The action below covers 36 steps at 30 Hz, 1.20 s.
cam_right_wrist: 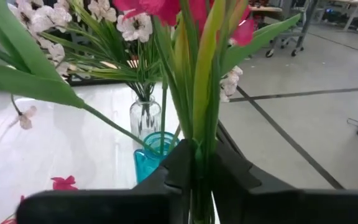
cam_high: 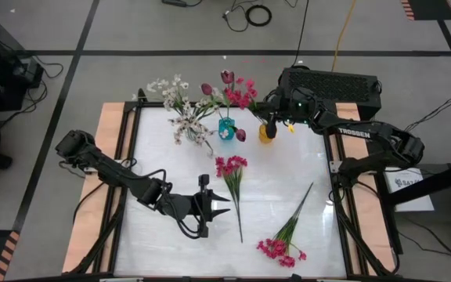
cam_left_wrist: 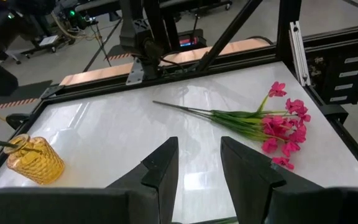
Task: Sort flowers into vase by color
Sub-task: Put the left pink flower into the yellow vase, then put the top pink flowers into the yellow vase
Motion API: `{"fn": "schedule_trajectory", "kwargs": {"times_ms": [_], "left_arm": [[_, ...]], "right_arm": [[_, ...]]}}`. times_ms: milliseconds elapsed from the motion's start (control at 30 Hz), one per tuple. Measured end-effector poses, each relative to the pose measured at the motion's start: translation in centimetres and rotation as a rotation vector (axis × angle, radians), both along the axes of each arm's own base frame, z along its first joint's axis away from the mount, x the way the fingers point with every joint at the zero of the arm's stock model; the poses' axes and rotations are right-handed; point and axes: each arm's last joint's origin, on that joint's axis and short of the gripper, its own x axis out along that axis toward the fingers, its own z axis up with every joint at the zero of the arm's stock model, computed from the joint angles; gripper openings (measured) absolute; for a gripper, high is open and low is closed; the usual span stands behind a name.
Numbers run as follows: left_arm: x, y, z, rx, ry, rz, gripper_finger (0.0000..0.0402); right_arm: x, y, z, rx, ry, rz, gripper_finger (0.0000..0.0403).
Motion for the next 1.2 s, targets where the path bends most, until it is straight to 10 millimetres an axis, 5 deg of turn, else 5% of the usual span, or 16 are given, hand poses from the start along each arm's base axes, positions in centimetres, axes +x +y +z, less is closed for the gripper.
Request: {"fn": "schedule_trajectory", "kwargs": {"times_ms": [367,933,1200], "left_arm": [[0.0,0.0,0.0,0.000,0.000,0.000,0.0127],[0.0,0.0,-0.1,0.004,0.008,0.000,0.0127],[-0.1,0.0,-0.1,0.005,0.015,0.001,0.0127]], "right_arm": [[-0.3,0.2,-0.6,0.054,0.067,0.000,0.0049],[-1.3,1.2,0.5,0.070,0.071,0.050,0.0240],[-2.8,2.3,2.0,0.055,0.061,0.032,0.0285]]}}
